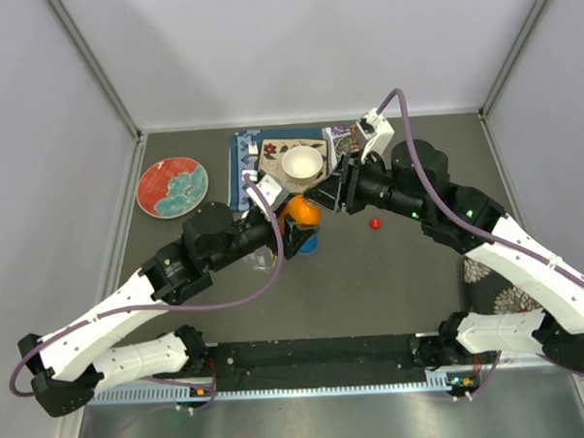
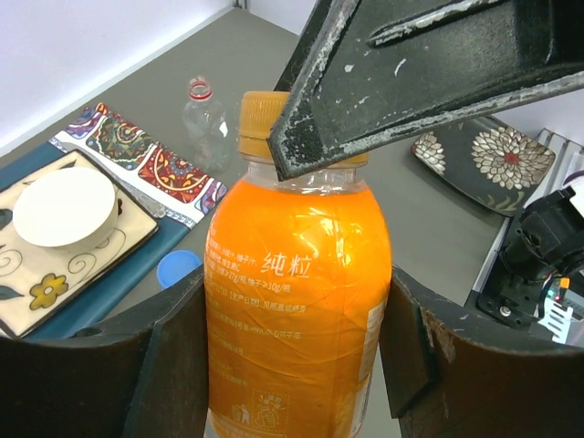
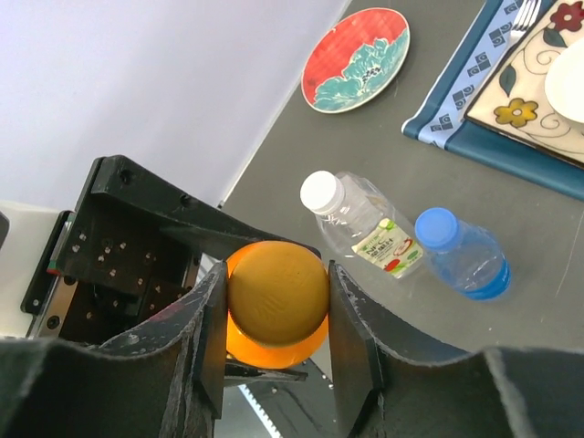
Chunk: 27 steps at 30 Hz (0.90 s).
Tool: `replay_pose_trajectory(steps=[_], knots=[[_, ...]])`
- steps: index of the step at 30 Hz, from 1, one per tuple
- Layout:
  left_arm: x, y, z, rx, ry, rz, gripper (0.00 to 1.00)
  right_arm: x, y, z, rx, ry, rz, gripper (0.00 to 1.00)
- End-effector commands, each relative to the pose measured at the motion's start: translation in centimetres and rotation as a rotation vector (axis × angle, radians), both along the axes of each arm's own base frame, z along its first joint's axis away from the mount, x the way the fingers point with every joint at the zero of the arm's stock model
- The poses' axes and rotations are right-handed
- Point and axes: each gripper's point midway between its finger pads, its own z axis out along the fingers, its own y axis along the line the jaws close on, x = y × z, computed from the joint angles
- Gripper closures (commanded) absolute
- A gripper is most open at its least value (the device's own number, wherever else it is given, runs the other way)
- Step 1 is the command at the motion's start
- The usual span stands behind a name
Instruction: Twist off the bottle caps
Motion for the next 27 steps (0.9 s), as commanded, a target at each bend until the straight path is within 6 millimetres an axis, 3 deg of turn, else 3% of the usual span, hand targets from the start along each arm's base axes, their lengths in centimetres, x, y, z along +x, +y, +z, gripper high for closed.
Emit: replay_pose_trajectory(steps=[1,6,7,9,10,12,17,21,24,27], knots=[[-0.9,0.0,5.2,-0.144,-0.092,-0.038,0.78,-1.0,0.5,0.0,-0.014,-0.054,0.09,1.0],[-5.5,-1.0,8.6,-0.27,-0.054,-0.389,0.76,-3.5,-0.1,2.1,-0.022,-0.22,0.241,1.0],[-8.8,-1.1,8.8,-0.28,-0.033,-0.595,0.75,-3.8,-0.2,2.3,-0.026,-0.245,0.261,1.0],[-10.2,-1.0,9.3,-0.322,0.076,-0.723,0.75,-5.2,-0.4,2.8,-0.029,-0.309,0.342,1.0],[-11.7,-0.6,10.4,-0.343,0.033,-0.83,0.75,-6.0,-0.7,3.3,-0.02,-0.339,0.376,1.0],[-12.7,-0.5,10.4,-0.36,0.115,-0.901,0.75,-8.2,-0.6,3.7,-0.007,-0.396,0.501,1.0],[-14.7,0.3,12.0,-0.388,0.095,-1.065,0.74,-12.3,-2.0,4.7,0.036,-0.519,0.685,1.0],[-15.3,0.4,12.3,-0.403,0.193,-1.138,0.71,-15.2,-3.0,4.9,0.062,-0.61,0.832,1.0],[-15.4,0.4,12.2,-0.409,0.212,-1.172,0.71,-16.9,-3.5,4.4,0.069,-0.664,0.944,1.0],[-15.4,0.3,12.1,-0.413,0.222,-1.189,0.71,-17.5,-3.7,3.4,0.048,-0.699,1.008,1.0]])
